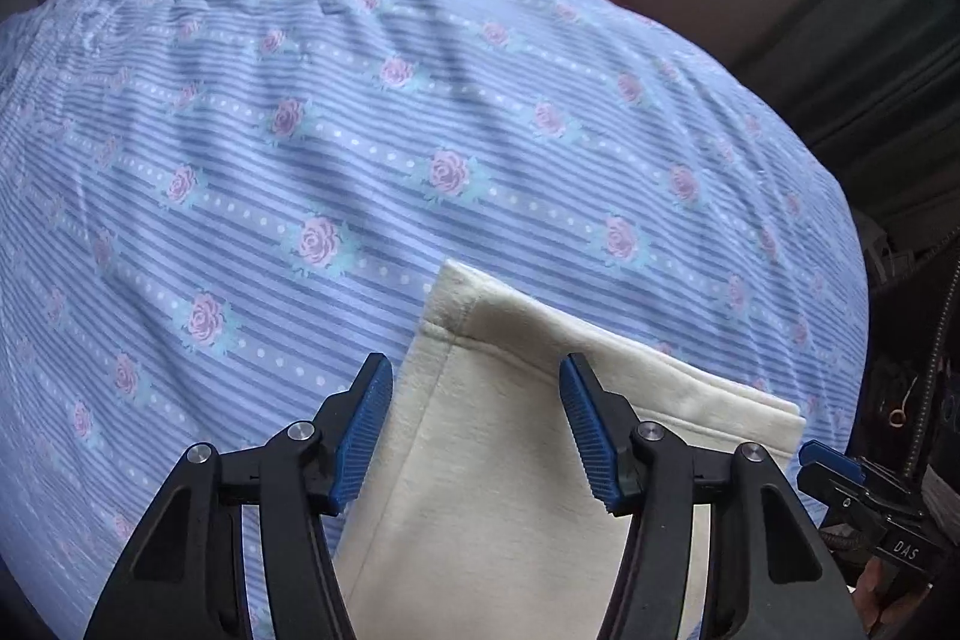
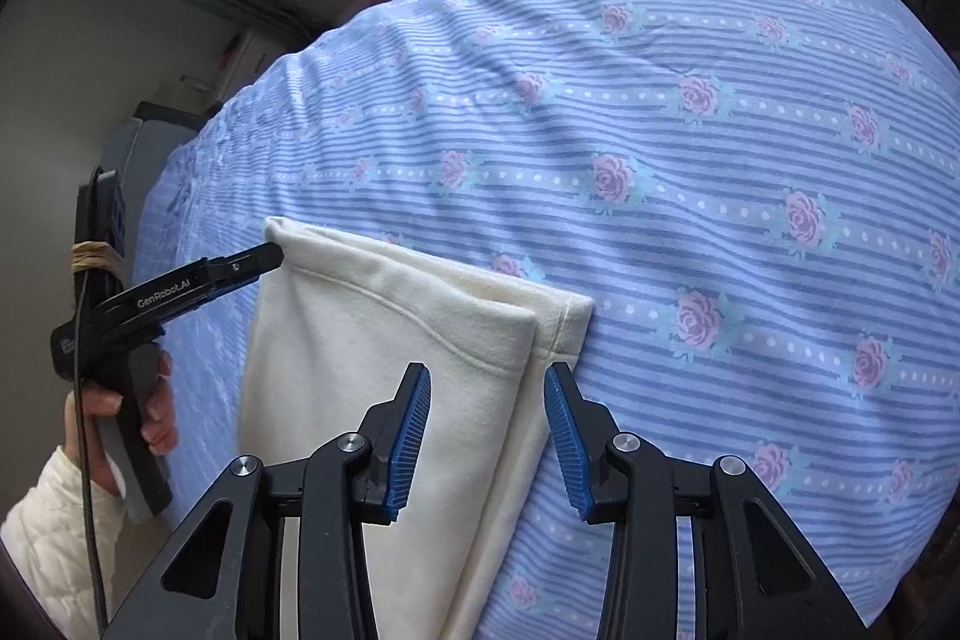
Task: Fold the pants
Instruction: 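Lower both grippers onto the end of the cream trouser strip and close, then lift the held strip end with both grippers and fold it over the strip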
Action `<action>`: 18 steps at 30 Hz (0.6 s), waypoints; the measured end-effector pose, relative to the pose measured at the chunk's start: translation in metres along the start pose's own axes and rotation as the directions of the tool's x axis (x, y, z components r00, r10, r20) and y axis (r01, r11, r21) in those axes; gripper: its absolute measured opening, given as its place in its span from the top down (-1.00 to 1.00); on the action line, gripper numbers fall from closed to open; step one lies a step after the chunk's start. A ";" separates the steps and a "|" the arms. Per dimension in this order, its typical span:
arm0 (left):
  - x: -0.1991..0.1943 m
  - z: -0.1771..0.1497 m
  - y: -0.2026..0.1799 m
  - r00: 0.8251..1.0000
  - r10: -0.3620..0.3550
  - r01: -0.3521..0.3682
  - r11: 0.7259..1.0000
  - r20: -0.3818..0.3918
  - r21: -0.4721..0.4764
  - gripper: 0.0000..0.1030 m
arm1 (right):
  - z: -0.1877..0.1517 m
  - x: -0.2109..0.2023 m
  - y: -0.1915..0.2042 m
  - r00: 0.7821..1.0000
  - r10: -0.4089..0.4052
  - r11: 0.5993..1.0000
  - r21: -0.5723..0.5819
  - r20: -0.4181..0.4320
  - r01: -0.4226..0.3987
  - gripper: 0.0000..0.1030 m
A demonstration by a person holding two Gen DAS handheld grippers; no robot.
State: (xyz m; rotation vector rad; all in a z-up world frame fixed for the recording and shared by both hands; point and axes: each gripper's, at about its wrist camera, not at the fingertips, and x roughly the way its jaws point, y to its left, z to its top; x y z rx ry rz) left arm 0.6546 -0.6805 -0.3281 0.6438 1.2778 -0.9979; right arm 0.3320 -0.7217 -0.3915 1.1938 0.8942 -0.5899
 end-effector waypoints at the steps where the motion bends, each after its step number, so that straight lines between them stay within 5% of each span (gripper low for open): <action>1: 0.004 0.001 0.001 1.000 0.002 -0.002 1.000 -0.012 -0.003 -0.11 | 0.001 0.004 -0.002 1.000 0.006 1.000 0.010 -0.010 -0.006 0.22; 9: 0.009 -0.006 0.013 0.999 -0.028 0.027 0.999 -0.027 -0.046 0.72 | 0.007 0.016 0.000 1.000 -0.006 1.000 -0.018 -0.015 0.006 0.33; 12: -0.002 -0.012 0.016 0.999 -0.044 0.043 0.998 -0.009 -0.048 0.81 | 0.010 0.017 0.001 1.000 0.006 1.000 -0.015 -0.016 -0.006 0.36; 14: -0.007 -0.012 0.015 0.999 -0.050 0.050 0.998 -0.004 -0.045 0.83 | 0.014 0.023 0.001 0.999 0.020 0.999 -0.027 -0.036 -0.021 0.67; 18: -0.020 -0.013 0.008 0.998 -0.068 0.068 0.998 0.012 0.001 0.84 | 0.022 0.010 -0.002 0.997 0.066 0.997 -0.036 -0.040 -0.067 0.82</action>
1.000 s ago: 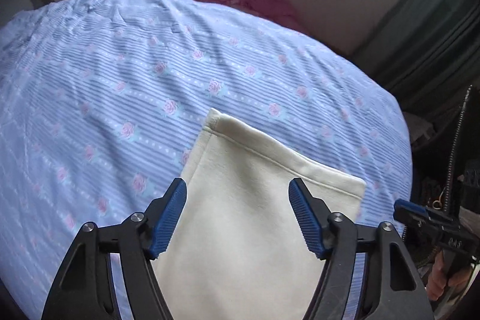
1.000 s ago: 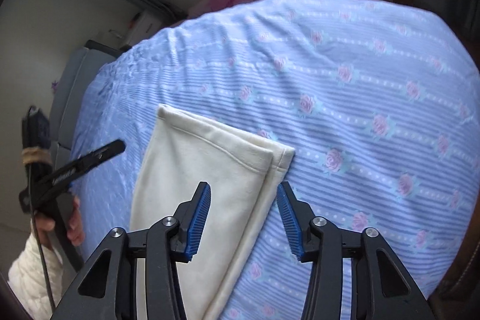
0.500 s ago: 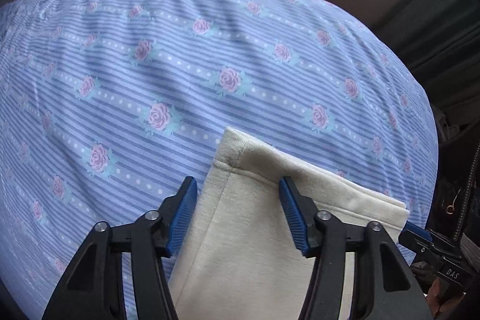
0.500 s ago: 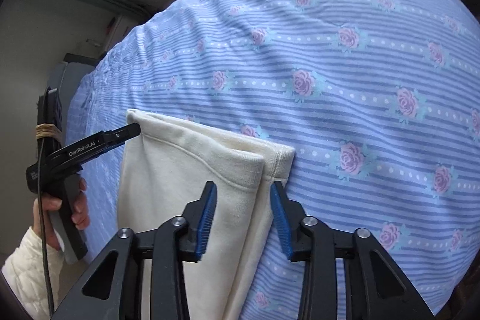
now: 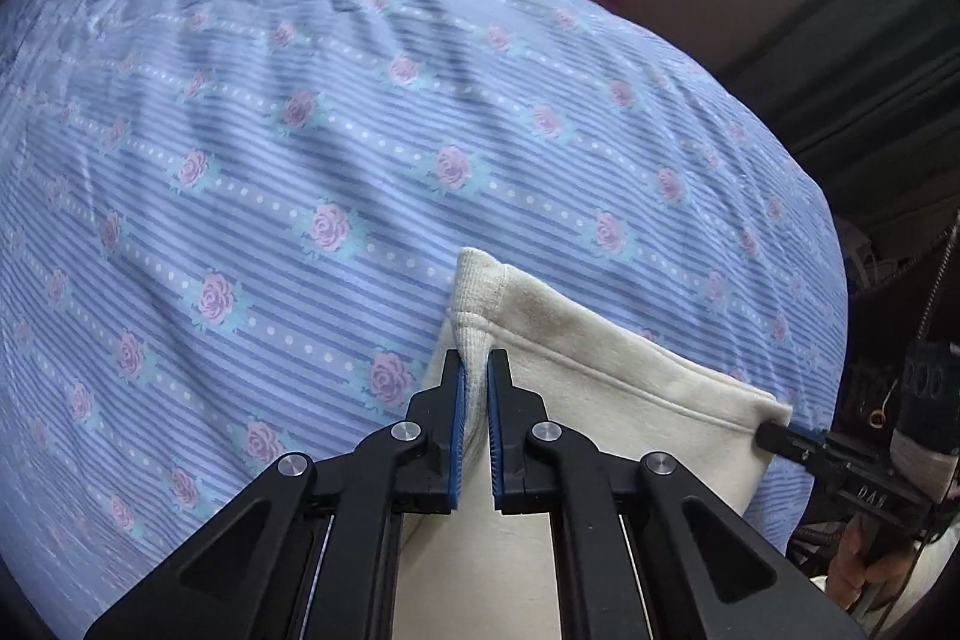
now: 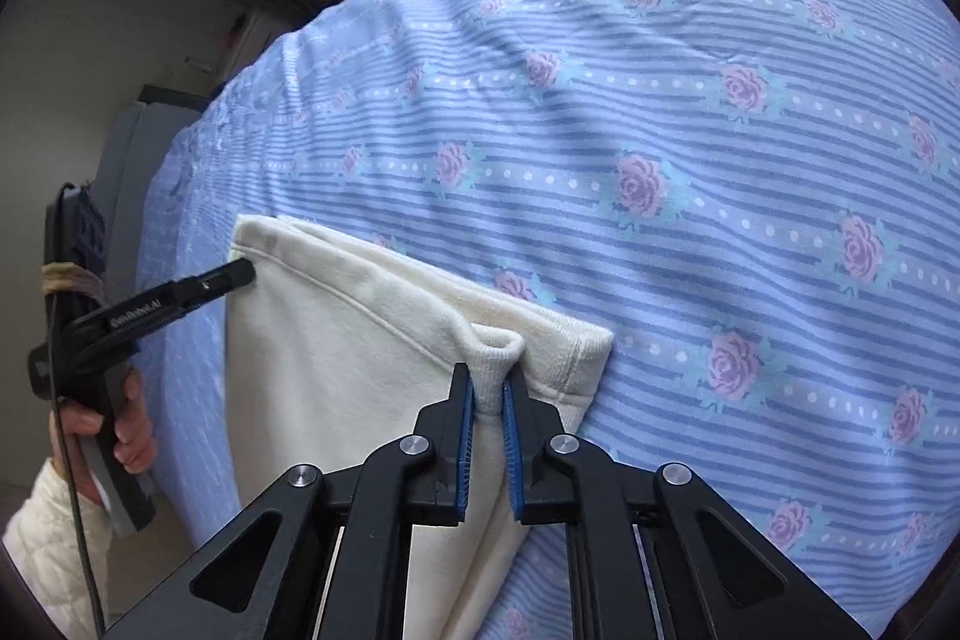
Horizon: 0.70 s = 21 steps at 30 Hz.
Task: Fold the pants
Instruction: 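Lift the held strip end with both grippers and fold it over the strip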
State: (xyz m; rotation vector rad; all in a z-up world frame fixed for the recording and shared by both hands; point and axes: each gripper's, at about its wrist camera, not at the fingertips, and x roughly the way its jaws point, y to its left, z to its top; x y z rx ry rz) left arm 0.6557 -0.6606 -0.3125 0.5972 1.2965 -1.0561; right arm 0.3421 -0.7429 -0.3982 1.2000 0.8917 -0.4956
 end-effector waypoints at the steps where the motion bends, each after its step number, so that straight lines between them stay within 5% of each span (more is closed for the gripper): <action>1: -0.002 0.000 -0.004 1.000 -0.009 0.009 1.000 0.002 0.019 0.84 | 0.002 -0.008 0.001 1.000 0.003 1.000 -0.010 0.017 -0.003 0.83; 11: 0.030 0.014 -0.011 0.999 0.038 -0.038 0.999 -0.032 0.017 0.82 | 0.009 0.002 -0.007 0.994 -0.107 0.993 -0.045 0.019 0.108 0.84; 16: 0.040 0.019 -0.012 0.996 0.078 -0.076 0.996 -0.044 0.041 0.66 | 0.009 0.010 -0.008 0.991 -0.130 0.991 -0.045 -0.002 0.130 0.83; 19: 0.029 0.021 -0.013 0.994 0.109 -0.108 0.993 -0.022 0.056 0.24 | 0.011 0.008 0.000 0.991 -0.134 0.988 -0.076 -0.003 0.134 0.72; 21: 0.020 0.024 -0.022 0.994 0.106 -0.106 0.989 0.013 0.099 -0.15 | 0.006 -0.001 0.002 0.988 -0.153 0.984 -0.088 0.028 0.155 0.28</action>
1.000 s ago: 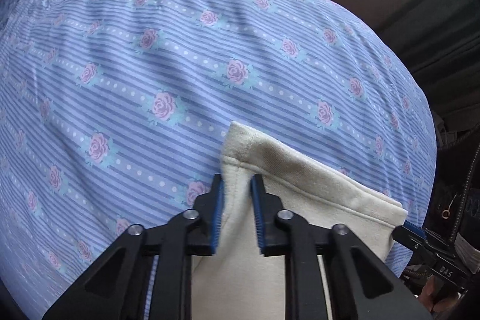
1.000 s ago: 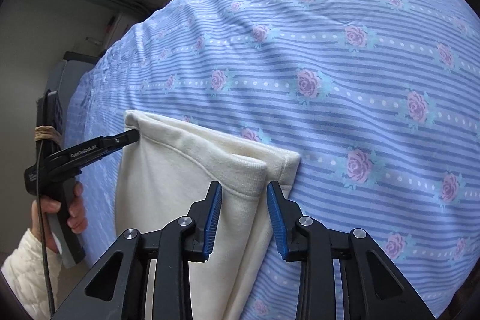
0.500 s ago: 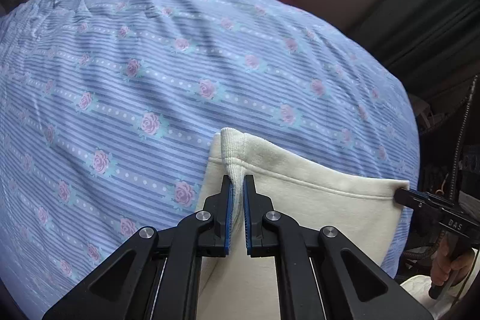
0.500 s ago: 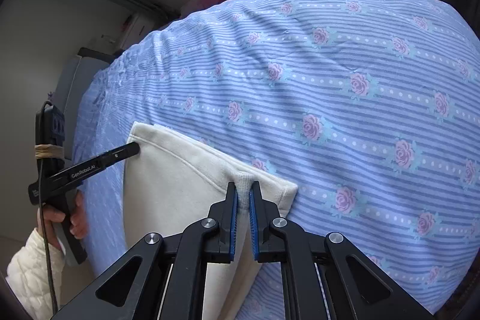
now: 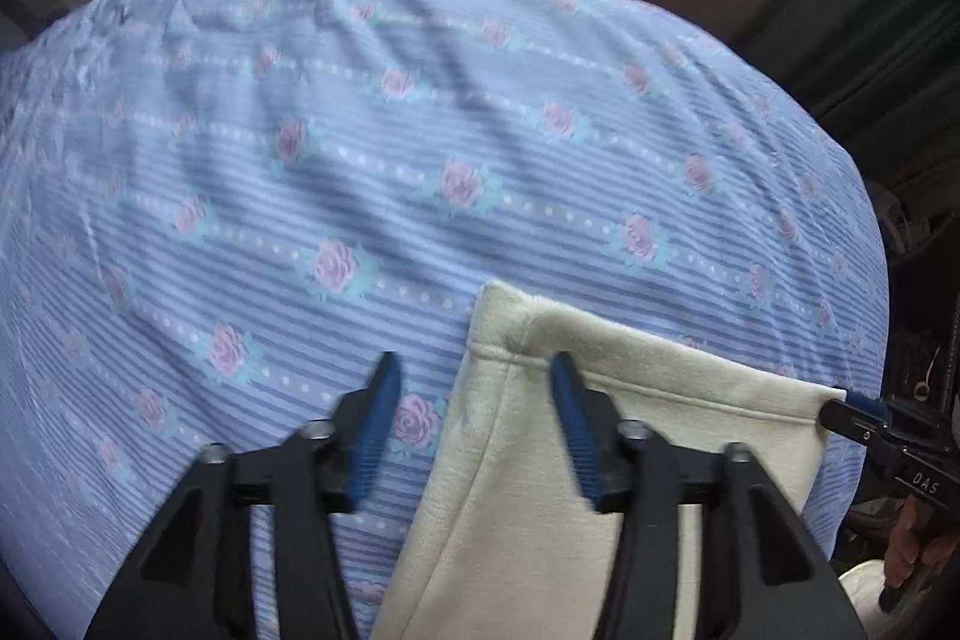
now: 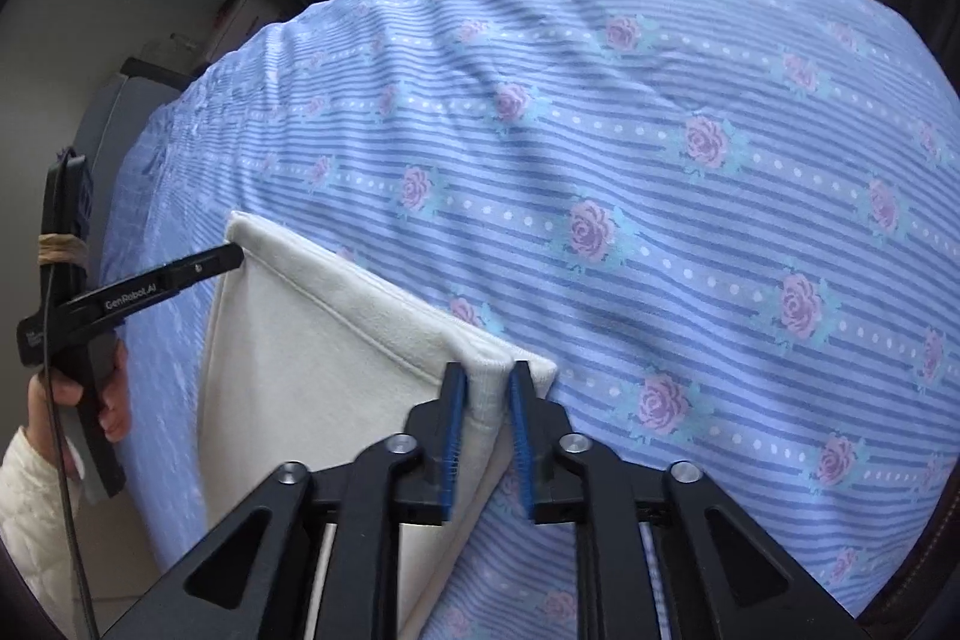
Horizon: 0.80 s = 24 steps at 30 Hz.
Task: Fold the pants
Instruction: 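Lift the held strip end with both grippers and fold it over the strip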
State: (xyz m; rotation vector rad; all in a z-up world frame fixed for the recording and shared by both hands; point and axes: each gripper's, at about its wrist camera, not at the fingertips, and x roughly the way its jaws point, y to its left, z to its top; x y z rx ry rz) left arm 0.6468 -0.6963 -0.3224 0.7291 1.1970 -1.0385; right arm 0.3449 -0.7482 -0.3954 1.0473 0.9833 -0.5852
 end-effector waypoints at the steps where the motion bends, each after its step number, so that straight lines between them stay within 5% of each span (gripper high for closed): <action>1: -0.004 0.001 -0.003 1.000 -0.008 0.007 1.000 0.015 0.029 -0.16 | -0.002 -0.005 -0.001 1.000 -0.007 1.000 0.007 0.018 0.007 0.16; 11: 0.034 0.005 0.008 0.993 -0.050 0.050 0.999 -0.103 -0.008 -0.11 | -0.016 0.020 -0.029 0.996 0.083 0.982 0.172 -0.040 -0.075 0.05; 22: 0.044 -0.002 0.025 0.983 -0.138 0.133 0.990 -0.117 -0.054 -0.09 | -0.009 0.045 -0.029 0.989 0.146 0.983 0.118 -0.036 -0.141 0.07; 24: 0.044 0.001 0.021 0.984 -0.145 0.138 0.987 -0.101 -0.079 0.05 | -0.008 0.048 -0.028 0.989 0.146 0.984 0.109 -0.037 -0.141 0.09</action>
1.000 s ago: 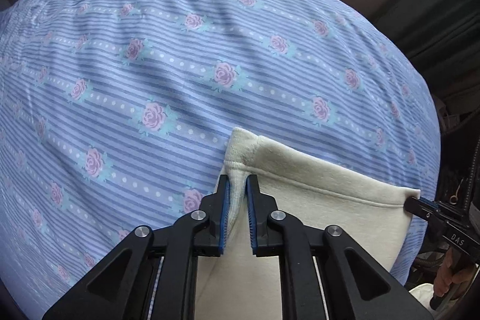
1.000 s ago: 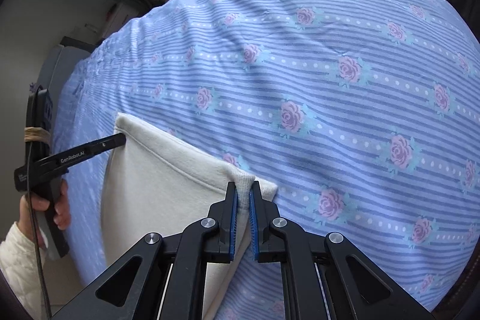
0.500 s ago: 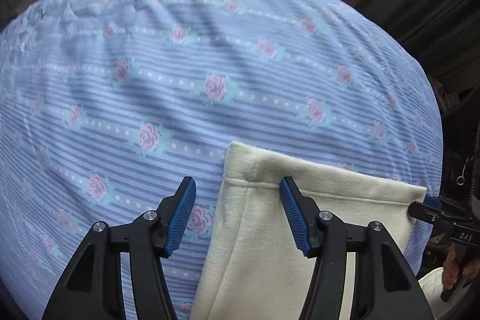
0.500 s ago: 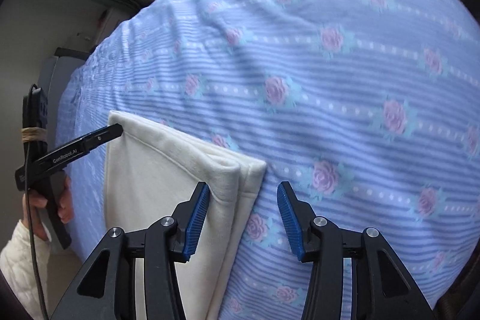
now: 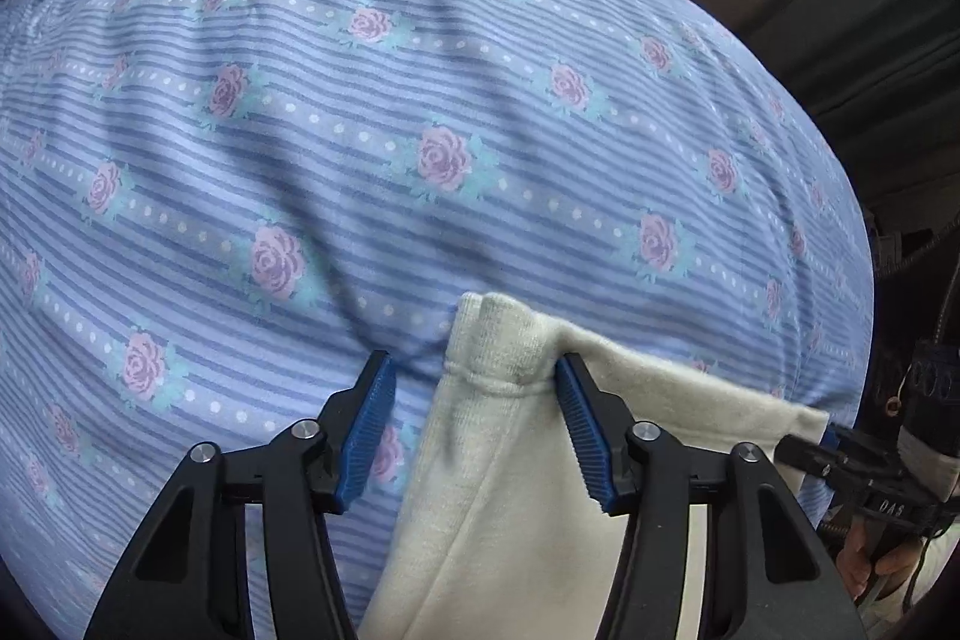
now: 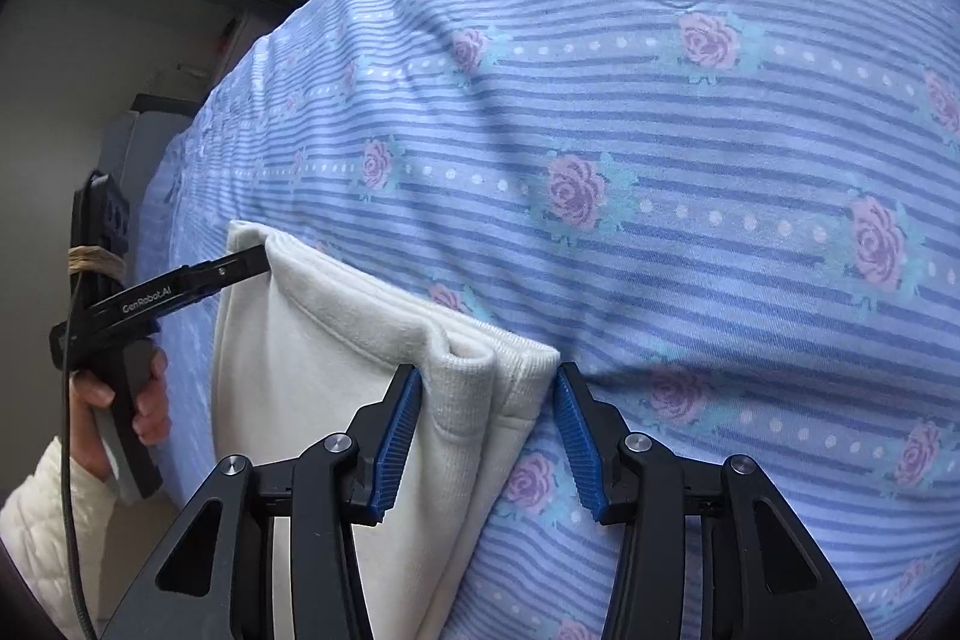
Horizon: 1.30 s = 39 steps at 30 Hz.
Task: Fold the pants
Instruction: 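Lift the held strip end with both grippers and fold it over the strip, then lay the folded end down and open both grippers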
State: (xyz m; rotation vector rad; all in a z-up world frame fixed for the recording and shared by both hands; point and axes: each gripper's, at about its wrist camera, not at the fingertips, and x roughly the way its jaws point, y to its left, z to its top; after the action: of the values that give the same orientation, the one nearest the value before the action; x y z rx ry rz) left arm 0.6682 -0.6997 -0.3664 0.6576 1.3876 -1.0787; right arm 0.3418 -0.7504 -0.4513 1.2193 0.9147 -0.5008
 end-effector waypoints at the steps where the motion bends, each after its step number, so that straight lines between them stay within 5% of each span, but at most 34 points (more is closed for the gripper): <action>1: 0.002 0.001 -0.002 1.000 -0.011 0.011 1.000 0.006 -0.020 0.12 | 0.000 0.001 0.000 1.000 -0.005 1.000 -0.010 0.001 0.005 0.10; 4: 0.007 0.005 -0.010 0.998 -0.066 0.065 0.996 -0.010 -0.057 0.36 | 0.000 0.001 0.003 1.000 -0.030 0.998 -0.055 -0.003 0.029 0.17; 9: -0.007 0.006 -0.025 0.999 -0.035 0.035 0.998 -0.004 -0.055 0.65 | 0.007 -0.008 0.007 1.000 0.004 0.999 -0.048 -0.028 -0.006 0.48; 14: -0.057 -0.006 -0.043 0.995 -0.056 0.058 0.998 0.079 -0.021 0.66 | 0.003 -0.046 0.024 0.998 0.064 0.995 -0.083 -0.005 -0.064 0.54; 19: -0.124 -0.035 -0.052 0.978 -0.066 0.066 0.998 0.198 0.006 0.67 | -0.017 -0.101 0.072 0.996 0.080 0.969 -0.239 0.041 -0.068 0.54; 27: -0.239 -0.115 -0.037 0.916 0.027 -0.003 0.998 0.401 -0.060 0.67 | -0.069 -0.177 0.163 0.990 0.125 0.853 -0.517 0.068 -0.072 0.55; 36: -0.319 -0.246 0.003 0.853 0.111 -0.016 0.982 0.510 -0.186 0.67 | -0.160 -0.212 0.242 0.984 0.179 0.696 -0.710 0.027 -0.107 0.55; 39: -0.330 -0.290 0.019 0.849 0.119 0.003 0.973 0.514 -0.230 0.67 | -0.205 -0.210 0.267 0.986 0.169 0.632 -0.768 0.000 -0.108 0.54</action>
State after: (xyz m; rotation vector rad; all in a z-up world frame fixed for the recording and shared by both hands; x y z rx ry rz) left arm 0.6029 -0.3656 -0.0889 0.2066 0.9784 -0.9434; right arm 0.3599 -0.5051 -0.1399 0.4631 0.8255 0.0087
